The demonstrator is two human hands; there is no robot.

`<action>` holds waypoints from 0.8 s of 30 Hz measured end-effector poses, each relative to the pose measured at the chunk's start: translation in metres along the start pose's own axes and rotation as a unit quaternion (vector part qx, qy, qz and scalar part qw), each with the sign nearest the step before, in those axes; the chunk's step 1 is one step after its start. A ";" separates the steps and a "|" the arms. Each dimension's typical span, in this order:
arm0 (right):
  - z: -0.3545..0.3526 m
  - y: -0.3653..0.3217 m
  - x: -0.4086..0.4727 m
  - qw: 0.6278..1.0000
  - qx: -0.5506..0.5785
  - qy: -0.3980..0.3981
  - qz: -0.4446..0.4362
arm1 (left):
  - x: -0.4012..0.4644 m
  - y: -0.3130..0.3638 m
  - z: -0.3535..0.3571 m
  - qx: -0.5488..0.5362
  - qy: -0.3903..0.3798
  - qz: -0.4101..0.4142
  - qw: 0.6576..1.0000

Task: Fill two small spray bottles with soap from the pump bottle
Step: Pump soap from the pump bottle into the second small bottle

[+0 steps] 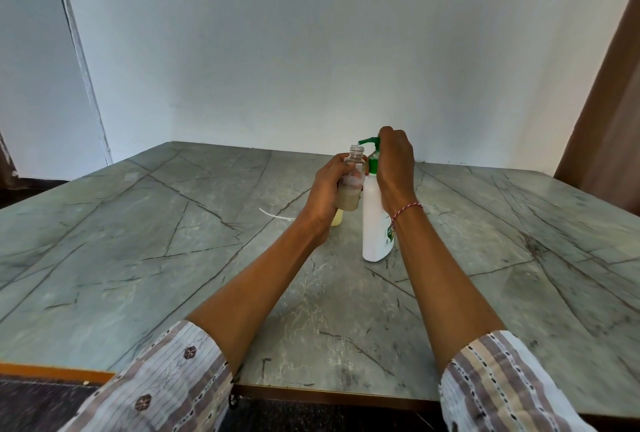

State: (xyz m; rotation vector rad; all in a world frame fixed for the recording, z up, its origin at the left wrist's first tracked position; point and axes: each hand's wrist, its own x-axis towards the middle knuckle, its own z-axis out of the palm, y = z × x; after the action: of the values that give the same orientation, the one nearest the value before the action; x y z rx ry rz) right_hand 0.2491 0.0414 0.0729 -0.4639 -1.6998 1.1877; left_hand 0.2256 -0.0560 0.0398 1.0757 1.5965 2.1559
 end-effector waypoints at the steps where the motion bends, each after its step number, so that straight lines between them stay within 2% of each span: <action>1: 0.001 -0.001 0.000 1.000 0.020 0.005 0.007 | 0.000 0.000 0.000 -0.001 -0.001 -0.001 1.000; 5: 0.001 -0.001 -0.002 0.997 0.072 0.015 0.012 | 0.000 -0.001 -0.002 -0.013 -0.009 0.000 1.000; 13: -0.002 0.002 -0.003 0.999 0.040 -0.001 0.000 | -0.001 0.000 0.000 0.008 -0.008 0.002 1.000; 22: -0.001 -0.003 -0.001 0.996 0.081 -0.004 0.026 | -0.001 0.000 0.002 0.015 0.004 -0.007 1.000; 24: -0.001 -0.002 -0.001 0.998 0.055 -0.008 0.014 | -0.001 0.000 0.002 0.011 0.007 -0.008 1.000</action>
State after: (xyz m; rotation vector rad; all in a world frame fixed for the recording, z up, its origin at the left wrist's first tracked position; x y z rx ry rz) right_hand 0.2512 0.0405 0.0748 -0.4140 -1.6368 1.3003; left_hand 0.2273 -0.0555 0.0401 1.0520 1.6326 2.1464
